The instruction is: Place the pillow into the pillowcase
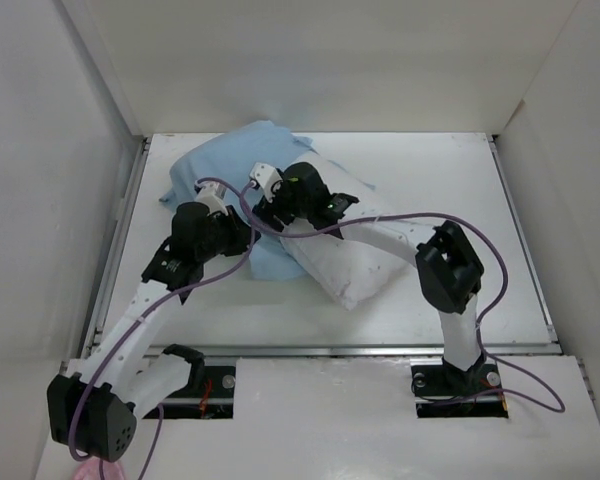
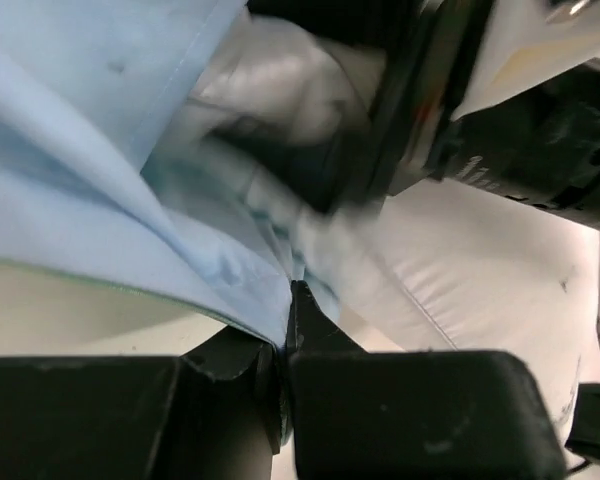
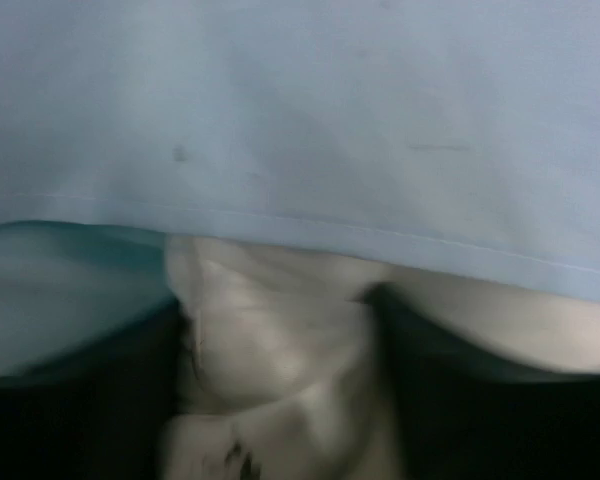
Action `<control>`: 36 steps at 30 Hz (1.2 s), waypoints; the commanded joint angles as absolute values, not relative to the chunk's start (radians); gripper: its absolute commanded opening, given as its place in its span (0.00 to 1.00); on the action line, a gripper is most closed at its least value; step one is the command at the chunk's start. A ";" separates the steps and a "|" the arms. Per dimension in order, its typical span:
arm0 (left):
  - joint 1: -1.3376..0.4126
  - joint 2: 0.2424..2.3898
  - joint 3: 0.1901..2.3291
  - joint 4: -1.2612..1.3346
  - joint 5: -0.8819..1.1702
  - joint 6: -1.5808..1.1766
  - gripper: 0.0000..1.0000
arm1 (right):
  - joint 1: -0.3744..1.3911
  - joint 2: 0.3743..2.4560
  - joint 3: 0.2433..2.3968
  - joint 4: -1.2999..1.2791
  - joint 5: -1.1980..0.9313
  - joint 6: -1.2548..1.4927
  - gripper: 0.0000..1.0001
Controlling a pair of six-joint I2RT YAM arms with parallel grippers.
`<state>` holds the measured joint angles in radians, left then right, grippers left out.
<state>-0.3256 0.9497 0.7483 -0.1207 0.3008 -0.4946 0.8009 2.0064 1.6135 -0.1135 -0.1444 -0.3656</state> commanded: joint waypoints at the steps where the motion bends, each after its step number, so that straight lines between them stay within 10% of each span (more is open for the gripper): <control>1: -0.324 0.878 0.793 -0.109 0.232 -0.495 0.00 | 0.788 2.045 1.618 -0.106 0.101 -0.305 0.52; 3: -0.324 0.868 0.804 -0.109 0.232 -0.495 0.00 | 0.788 2.058 1.638 -0.060 0.161 -0.237 0.00; 12: -0.422 0.890 0.834 0.054 0.534 -0.528 0.00 | 0.758 1.991 1.756 0.423 0.521 0.371 0.00; 24: -0.739 0.798 0.841 0.017 0.586 -0.639 0.00 | 0.707 2.143 2.005 0.495 0.793 0.394 0.00; 30: -0.739 0.730 0.830 -0.172 0.270 -0.660 0.00 | 0.640 2.027 1.748 0.522 0.245 0.334 0.76; 36: -0.729 0.767 0.845 -0.291 0.023 -0.695 0.00 | 0.604 1.821 1.632 0.156 -0.471 0.143 1.00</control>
<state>-0.7120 0.7593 0.8261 -0.1989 0.0914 -0.6498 0.6258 1.9514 1.6135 0.2779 -0.1127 0.2642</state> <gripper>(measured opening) 0.003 0.993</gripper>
